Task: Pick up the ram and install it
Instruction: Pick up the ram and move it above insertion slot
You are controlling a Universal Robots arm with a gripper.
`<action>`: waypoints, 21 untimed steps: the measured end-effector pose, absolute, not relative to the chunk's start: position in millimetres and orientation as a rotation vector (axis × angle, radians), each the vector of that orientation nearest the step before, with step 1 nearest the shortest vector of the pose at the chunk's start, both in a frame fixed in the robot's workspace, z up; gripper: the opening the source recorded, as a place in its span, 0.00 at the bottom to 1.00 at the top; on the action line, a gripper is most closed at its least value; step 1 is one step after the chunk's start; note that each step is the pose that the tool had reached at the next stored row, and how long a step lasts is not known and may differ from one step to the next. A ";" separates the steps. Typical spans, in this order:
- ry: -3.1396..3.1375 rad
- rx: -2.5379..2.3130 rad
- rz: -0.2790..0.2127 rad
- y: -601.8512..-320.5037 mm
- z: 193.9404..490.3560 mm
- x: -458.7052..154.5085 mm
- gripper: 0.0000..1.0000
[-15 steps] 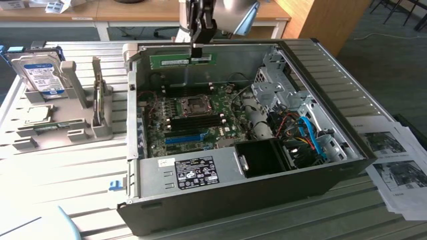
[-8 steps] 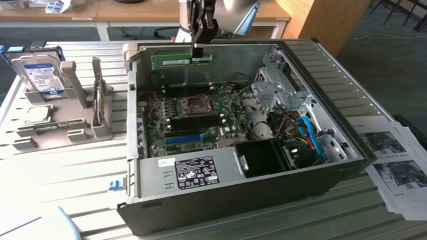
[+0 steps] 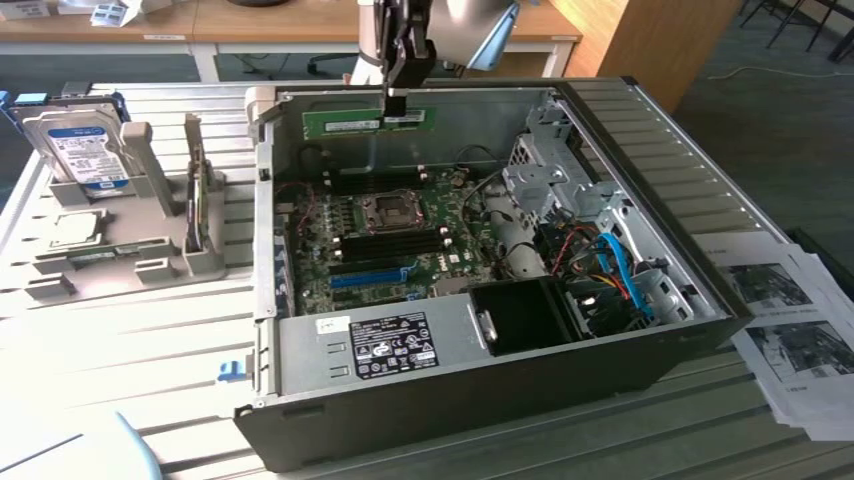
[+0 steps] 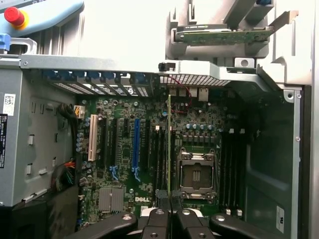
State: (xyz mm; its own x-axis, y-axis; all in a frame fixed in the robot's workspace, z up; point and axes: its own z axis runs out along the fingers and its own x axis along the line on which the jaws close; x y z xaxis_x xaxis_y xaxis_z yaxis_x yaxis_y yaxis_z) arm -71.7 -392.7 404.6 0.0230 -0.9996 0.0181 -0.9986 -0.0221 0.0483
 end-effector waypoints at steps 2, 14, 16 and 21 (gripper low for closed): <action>-2.163 2.213 -0.032 -392.7 402.3 -71.7 0.11; -2.163 2.213 -0.032 -393.2 390.2 -71.7 0.11; -2.163 2.213 -0.032 -393.3 387.8 -71.7 0.11; -2.163 2.213 -0.032 -393.7 381.8 -71.7 0.11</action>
State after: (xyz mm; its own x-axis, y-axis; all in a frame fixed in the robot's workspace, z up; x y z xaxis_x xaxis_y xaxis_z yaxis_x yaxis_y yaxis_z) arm -71.7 -393.7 381.8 0.0230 -0.9996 0.0180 -0.9986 -0.0221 0.0483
